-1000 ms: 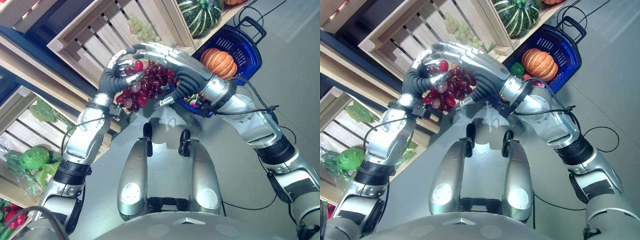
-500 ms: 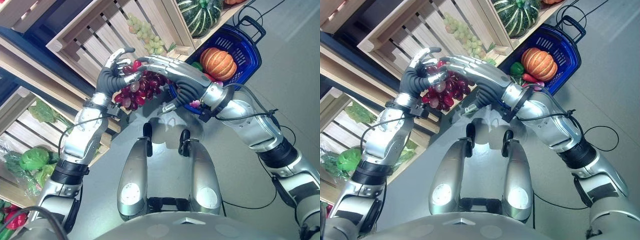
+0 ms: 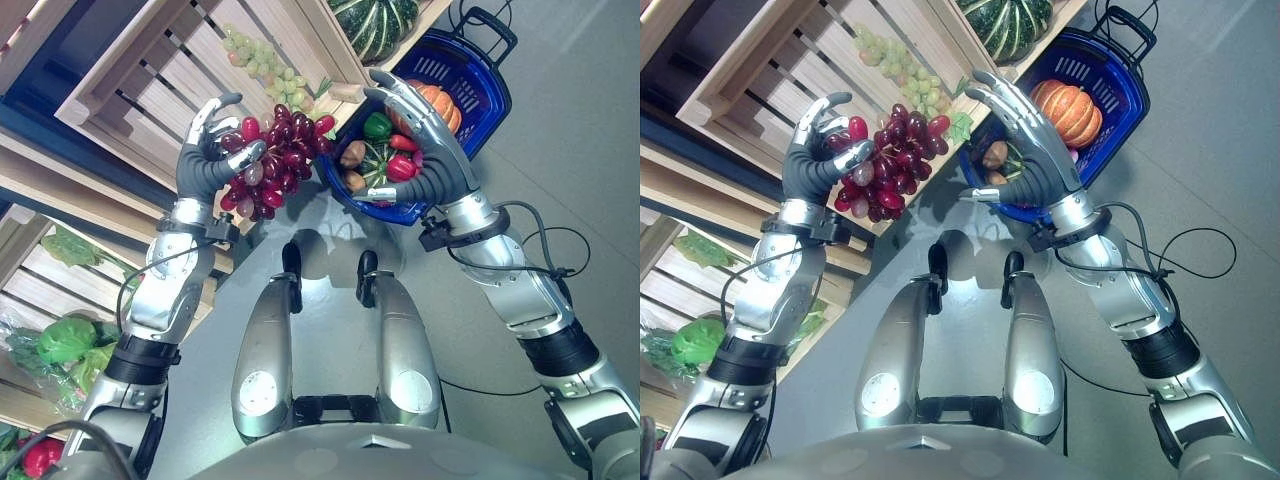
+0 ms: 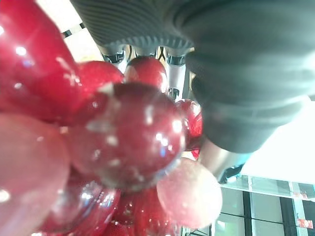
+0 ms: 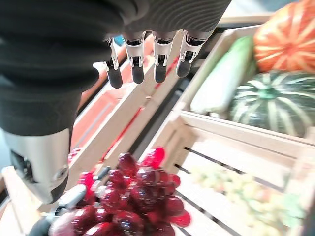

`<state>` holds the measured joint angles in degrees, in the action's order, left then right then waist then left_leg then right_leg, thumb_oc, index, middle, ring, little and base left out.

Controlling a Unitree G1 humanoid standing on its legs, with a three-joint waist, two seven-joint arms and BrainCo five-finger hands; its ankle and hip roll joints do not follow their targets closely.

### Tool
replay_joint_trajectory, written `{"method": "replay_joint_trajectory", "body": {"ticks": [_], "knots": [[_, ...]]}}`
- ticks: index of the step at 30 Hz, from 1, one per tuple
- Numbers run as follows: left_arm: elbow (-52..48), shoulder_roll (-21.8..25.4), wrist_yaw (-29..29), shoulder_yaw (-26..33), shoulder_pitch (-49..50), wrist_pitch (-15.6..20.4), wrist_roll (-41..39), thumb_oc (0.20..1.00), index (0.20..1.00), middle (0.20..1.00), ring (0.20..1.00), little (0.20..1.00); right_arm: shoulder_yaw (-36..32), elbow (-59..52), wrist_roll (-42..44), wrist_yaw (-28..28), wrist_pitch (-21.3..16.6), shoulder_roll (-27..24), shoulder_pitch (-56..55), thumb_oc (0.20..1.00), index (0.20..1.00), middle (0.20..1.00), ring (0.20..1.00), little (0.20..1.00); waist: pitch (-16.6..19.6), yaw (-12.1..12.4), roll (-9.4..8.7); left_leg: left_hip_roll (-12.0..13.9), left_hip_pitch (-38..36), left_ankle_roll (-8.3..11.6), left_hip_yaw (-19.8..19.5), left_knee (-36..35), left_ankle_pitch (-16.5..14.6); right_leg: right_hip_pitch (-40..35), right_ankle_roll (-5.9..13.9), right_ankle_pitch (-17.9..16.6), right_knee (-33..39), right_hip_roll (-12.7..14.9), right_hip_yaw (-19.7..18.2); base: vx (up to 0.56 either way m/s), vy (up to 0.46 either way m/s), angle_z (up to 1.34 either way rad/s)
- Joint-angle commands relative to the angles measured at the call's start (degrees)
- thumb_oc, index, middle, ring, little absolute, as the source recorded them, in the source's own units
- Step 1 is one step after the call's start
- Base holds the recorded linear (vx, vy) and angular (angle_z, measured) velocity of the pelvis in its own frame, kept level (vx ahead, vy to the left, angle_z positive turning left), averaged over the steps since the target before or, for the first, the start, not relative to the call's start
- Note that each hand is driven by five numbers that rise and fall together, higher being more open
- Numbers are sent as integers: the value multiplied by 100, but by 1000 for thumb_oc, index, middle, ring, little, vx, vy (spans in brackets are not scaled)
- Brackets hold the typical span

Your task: Pick up fruits and vegetables into the basket

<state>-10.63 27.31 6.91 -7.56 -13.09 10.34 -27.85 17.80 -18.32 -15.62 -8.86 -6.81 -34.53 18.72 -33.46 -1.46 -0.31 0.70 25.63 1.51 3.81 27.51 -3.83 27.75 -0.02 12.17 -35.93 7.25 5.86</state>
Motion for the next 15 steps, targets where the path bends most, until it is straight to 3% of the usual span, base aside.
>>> {"method": "replay_joint_trajectory", "body": {"ticks": [1, 6, 15], "knots": [[-986, -126, -186, 318, 127, 716, -420, 200, 200, 200, 200, 200, -49, -478, 360, 416, 212, 30, -34, 1000, 1000, 1000, 1000, 1000, 366, -47, 101, -319, -204, -494, 455, 320, -676, -114, 81, -291, 356, -305, 203, 0, 0, 0], [-1008, -101, -553, 191, 68, 467, -517, 200, 200, 200, 200, 200, 195, -306, 288, 835, 550, 5, 97, 1000, 1000, 1000, 1000, 1000, 366, -25, 99, -335, -176, -498, 419, 323, -651, -102, 64, -295, 343, -306, 217, 0, 0, 0], [-979, -42, -1013, -87, -209, -161, -580, 200, 200, 200, 200, 200, 489, 81, 28, 1095, 985, 43, 533, 1000, 1000, 1000, 1000, 1000, 366, -6, 126, -358, -163, -524, 376, 318, -619, -69, 53, -316, 294, -307, 219, 0, 0, 0]]}}
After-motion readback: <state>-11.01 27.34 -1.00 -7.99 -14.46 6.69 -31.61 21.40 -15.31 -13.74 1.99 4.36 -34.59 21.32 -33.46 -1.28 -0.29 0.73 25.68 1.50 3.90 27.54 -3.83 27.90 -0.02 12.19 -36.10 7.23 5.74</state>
